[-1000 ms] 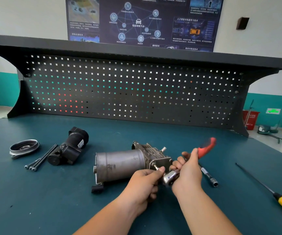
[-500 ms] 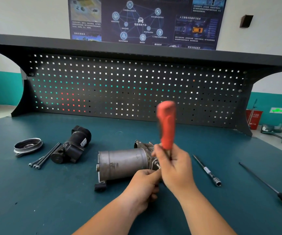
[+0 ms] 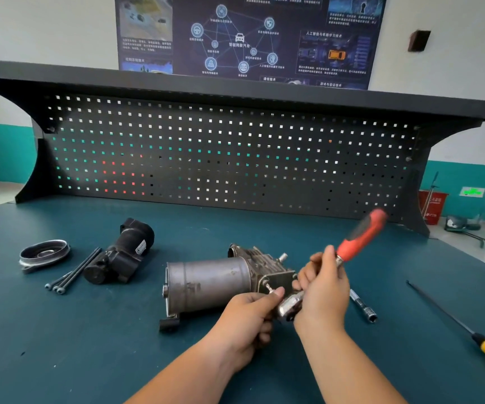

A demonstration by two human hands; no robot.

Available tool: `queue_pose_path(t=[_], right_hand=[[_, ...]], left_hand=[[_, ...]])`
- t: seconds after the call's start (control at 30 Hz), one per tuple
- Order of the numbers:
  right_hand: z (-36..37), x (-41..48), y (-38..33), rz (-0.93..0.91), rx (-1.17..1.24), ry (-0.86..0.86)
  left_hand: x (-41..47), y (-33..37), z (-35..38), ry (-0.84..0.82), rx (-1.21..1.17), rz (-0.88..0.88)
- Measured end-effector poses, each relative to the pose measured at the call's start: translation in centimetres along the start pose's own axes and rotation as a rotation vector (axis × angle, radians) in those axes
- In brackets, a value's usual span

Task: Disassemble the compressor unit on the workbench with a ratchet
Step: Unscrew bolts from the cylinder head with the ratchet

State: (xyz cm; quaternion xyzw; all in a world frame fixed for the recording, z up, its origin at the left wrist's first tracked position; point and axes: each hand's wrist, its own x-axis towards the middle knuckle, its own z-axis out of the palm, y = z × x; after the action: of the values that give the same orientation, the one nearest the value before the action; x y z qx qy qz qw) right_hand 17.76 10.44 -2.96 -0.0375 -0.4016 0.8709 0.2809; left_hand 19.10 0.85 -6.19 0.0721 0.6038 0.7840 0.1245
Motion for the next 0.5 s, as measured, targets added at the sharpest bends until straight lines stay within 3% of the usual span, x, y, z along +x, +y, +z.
queue_pose_path(t=[0.1, 0.17, 0.33, 0.5], right_hand=[[-0.6, 1.2, 0.3, 0.257, 0.168, 0.163], [-0.8, 1.5, 0.4, 0.281, 0.169, 0.165], [0.1, 0.5, -0.3, -0.063, -0.136, -0.079], [0.1, -0.9, -0.3, -0.507, -0.524, -0.535]], left_hand=[[0.0, 0.0, 0.2, 0.035, -0.017, -0.020], [0.0, 0.1, 0.1, 0.053, 0.011, -0.037], [-0.3, 0.2, -0.1, 0.075, 0.074, -0.045], [-0.4, 0.1, -0.2, 0.043, 0.105, -0.012]])
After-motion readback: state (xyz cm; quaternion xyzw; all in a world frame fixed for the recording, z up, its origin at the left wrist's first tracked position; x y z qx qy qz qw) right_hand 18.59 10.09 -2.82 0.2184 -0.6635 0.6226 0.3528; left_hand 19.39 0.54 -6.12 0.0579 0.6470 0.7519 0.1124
